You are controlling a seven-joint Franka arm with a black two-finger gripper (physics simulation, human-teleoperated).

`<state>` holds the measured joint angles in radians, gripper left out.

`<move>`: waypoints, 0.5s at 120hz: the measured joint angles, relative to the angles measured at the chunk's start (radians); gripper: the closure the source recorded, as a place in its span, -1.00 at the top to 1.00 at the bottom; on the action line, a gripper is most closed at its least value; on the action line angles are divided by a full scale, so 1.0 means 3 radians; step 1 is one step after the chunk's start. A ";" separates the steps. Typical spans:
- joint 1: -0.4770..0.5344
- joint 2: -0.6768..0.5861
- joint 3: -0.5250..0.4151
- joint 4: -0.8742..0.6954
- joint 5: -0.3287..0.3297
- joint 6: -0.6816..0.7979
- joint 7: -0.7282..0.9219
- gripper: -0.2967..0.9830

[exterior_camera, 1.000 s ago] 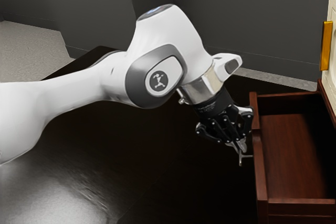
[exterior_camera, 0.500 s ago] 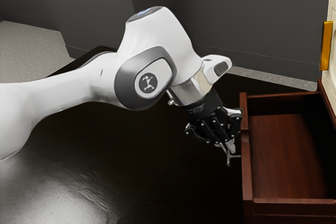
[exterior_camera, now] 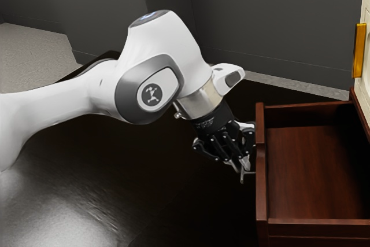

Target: Pull the drawer handle with one arm to open the drawer

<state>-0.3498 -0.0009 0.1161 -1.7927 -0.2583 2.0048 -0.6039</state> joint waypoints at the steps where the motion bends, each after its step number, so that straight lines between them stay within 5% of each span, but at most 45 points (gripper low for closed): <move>1: 0.0003 -0.0001 -0.0003 0.0000 0.0000 0.0000 0.0001 -0.57; 44: 0.0067 -0.0231 0.0065 -0.0016 -0.0011 0.0015 0.0033 -0.08; 60: 0.0323 0.0115 0.0061 0.0789 0.0167 -0.0450 0.0041 0.21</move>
<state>-0.2530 0.0337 0.1344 -1.5560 -0.2081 1.8699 -0.5915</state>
